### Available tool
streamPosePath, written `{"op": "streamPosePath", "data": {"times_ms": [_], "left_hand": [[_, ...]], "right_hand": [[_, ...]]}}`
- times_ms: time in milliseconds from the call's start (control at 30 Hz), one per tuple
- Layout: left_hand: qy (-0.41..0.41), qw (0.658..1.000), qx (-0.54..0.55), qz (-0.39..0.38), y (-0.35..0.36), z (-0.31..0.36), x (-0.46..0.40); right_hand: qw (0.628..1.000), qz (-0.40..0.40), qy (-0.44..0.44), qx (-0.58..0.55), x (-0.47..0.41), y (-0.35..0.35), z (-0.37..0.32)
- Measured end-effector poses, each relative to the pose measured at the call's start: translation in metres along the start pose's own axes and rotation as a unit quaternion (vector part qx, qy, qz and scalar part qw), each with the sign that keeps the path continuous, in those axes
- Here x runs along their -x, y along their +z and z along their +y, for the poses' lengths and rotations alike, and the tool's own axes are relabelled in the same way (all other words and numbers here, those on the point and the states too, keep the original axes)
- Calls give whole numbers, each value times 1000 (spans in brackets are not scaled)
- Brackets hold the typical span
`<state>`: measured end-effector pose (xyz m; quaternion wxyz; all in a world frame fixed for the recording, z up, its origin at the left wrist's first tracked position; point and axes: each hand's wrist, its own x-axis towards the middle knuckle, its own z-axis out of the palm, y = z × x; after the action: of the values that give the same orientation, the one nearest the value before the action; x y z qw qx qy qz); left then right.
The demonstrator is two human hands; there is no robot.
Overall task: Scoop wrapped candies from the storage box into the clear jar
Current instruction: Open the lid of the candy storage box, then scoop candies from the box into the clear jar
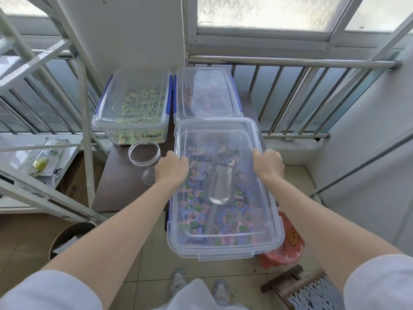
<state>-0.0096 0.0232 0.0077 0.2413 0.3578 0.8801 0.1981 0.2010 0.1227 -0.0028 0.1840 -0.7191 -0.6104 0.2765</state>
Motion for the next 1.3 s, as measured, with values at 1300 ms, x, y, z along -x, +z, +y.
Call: {"op": "streamPosePath", "data": {"times_ms": [1300], "left_hand": [[26,997,-71,-10,-73,-41,-70]], "right_hand": [[981,-94,76,-154,-61,47,-143]]}}
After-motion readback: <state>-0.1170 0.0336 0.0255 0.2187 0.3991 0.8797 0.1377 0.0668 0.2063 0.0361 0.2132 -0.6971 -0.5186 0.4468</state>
